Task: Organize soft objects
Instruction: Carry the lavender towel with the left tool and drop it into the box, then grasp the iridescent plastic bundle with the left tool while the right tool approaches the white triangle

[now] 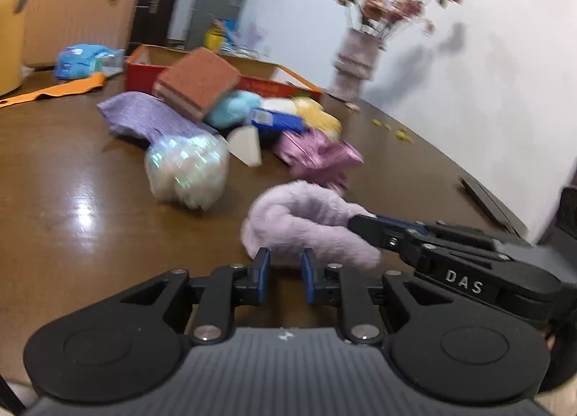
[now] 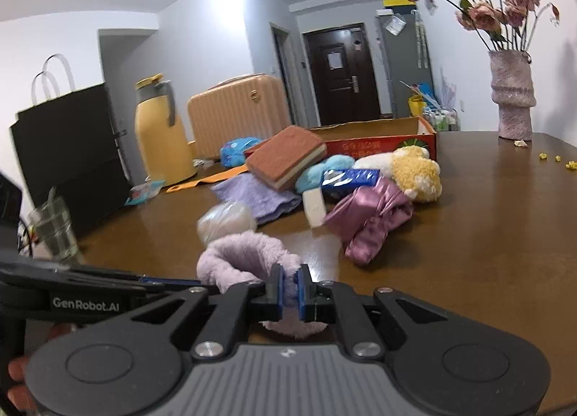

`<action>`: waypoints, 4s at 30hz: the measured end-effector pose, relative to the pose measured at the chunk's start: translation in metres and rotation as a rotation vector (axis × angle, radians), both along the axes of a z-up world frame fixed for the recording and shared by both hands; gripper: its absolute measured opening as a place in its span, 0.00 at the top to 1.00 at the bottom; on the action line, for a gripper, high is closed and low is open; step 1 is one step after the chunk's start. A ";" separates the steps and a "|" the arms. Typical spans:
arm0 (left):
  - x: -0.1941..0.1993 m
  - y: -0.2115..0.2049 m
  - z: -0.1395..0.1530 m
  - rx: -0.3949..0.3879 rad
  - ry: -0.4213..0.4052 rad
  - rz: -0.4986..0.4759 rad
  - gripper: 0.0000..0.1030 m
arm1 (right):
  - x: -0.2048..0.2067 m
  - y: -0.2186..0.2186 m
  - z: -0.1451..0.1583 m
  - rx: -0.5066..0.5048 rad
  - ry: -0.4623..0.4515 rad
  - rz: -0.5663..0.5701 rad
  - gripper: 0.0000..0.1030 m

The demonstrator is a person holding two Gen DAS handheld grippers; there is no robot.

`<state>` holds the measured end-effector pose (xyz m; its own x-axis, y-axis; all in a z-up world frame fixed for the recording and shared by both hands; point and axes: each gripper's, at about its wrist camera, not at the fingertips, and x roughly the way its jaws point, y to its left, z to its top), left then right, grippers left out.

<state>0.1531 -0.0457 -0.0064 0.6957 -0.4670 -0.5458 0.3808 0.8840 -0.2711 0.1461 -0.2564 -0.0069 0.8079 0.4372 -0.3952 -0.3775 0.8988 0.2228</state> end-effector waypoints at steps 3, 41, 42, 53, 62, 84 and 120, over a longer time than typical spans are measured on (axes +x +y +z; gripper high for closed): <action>-0.017 0.010 0.007 -0.034 -0.023 -0.032 0.52 | -0.021 0.002 -0.006 -0.017 -0.009 0.026 0.89; 0.011 0.017 -0.001 -0.118 0.068 0.058 0.74 | 0.002 -0.002 -0.015 0.094 0.135 -0.050 0.87; 0.013 0.018 0.005 -0.128 0.052 0.047 0.74 | 0.004 -0.003 -0.013 0.100 0.126 -0.050 0.87; 0.157 0.030 0.122 -0.183 -0.173 0.039 0.74 | 0.152 -0.005 0.103 0.113 -0.087 0.038 0.88; 0.409 0.050 0.116 0.004 0.011 0.188 0.75 | 0.453 0.051 0.119 0.023 0.196 0.058 0.88; 0.458 0.051 0.123 0.291 0.030 0.287 0.49 | 0.522 0.054 0.101 -0.069 0.345 -0.043 0.65; -0.050 0.066 0.118 0.108 -0.352 0.237 0.06 | 0.000 -0.055 0.139 0.018 -0.125 -0.077 0.24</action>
